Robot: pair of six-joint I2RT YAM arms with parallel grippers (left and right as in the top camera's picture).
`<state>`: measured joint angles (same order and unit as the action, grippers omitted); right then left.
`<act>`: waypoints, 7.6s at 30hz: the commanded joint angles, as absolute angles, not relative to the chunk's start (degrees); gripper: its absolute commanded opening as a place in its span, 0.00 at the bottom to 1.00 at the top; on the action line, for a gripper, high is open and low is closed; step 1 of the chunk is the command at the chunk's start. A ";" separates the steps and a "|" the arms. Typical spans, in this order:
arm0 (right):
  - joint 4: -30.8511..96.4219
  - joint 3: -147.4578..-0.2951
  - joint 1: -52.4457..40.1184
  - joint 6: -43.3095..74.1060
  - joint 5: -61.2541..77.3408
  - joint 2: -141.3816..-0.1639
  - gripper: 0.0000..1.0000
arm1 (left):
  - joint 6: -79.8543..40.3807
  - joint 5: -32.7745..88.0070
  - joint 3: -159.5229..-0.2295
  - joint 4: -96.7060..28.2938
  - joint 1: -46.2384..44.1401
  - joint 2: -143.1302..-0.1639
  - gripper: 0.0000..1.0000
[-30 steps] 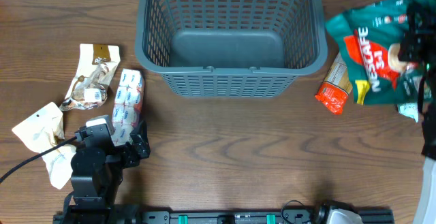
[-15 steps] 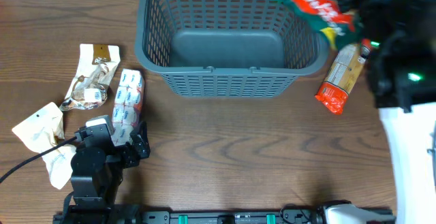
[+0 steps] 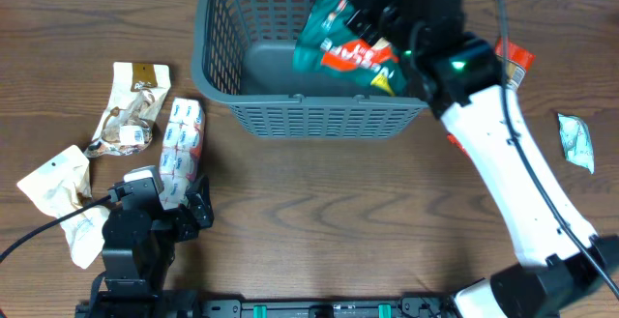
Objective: Pack container
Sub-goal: 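Carry the pouch into the grey basket and open the right gripper, then move the right gripper to the red spaghetti pack and grasp it, then lift the spaghetti pack and lower it into the basket, then withdraw the right gripper from the basket toward the wipes packet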
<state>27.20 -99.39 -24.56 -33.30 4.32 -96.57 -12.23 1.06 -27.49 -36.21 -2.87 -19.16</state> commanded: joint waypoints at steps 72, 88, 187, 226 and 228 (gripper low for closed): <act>58.87 -101.08 14.48 27.31 -2.33 -119.90 0.99 | -12.58 0.40 -28.73 -36.40 -3.09 -19.42 0.99; 51.31 -101.08 14.59 26.72 -2.35 -132.29 0.99 | -12.58 0.43 -28.73 -36.40 -3.09 -19.42 0.99; 52.03 -118.85 -20.47 -34.15 13.87 -102.08 0.89 | -12.60 0.84 -28.73 -36.45 -3.09 -19.42 0.99; 83.46 -117.99 46.89 -10.48 4.36 -115.94 0.99 | -12.58 0.82 -28.73 -36.38 -3.09 -19.42 0.99; 82.67 -117.99 46.78 -11.33 4.36 -118.74 0.99 | -12.58 0.82 -28.73 -36.38 -3.09 -19.42 0.99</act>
<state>83.09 -118.28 46.59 -8.47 3.46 -115.63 -12.23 1.08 -27.49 -36.23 -2.87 -19.35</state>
